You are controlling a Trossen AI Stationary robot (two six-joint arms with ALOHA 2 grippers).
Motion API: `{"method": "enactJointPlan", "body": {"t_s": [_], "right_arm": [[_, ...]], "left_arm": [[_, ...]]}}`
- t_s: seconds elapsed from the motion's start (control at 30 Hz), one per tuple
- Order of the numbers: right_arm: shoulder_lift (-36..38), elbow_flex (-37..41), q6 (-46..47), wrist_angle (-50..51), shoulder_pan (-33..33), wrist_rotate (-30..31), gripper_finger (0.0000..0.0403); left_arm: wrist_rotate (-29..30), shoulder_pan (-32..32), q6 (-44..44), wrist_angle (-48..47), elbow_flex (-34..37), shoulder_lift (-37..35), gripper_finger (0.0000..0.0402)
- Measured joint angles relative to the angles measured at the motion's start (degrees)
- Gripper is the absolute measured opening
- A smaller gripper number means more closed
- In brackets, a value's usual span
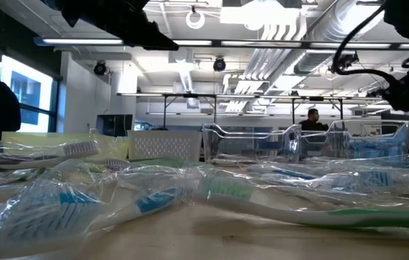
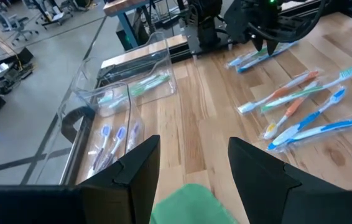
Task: Pick & Place Toothbrushes
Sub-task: Put the blue toothbrush into the white bin
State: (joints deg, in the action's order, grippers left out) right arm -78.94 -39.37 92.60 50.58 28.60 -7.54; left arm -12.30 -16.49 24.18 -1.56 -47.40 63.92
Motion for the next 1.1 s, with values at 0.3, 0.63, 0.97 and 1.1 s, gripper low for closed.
{"method": "enactJointPlan", "body": {"t_s": [0.3, 0.63, 0.97, 1.1], "right_arm": [[0.0, 3.37, 0.93, -8.53, 2.15, 0.06, 0.0146], [0.04, 5.92, 4.7, -9.59, 4.13, -0.21, 0.0145], [0.13, 6.51, 4.7, -10.59, 4.52, -0.23, 0.0037], [0.07, 6.55, 4.26, -10.97, 4.59, 0.7, 0.0017]], "left_arm": [[-0.04, 0.0, -0.01, 0.0, 0.0, 0.0, 0.0184], [-0.06, 0.0, 0.0, 0.0, 0.0, 0.0, 0.0184], [-0.11, 0.0, -0.01, 0.0, 0.0, 0.0, 0.0184], [-0.17, 0.0, 0.0, 0.0, 0.0, -0.02, 0.0184]]}}
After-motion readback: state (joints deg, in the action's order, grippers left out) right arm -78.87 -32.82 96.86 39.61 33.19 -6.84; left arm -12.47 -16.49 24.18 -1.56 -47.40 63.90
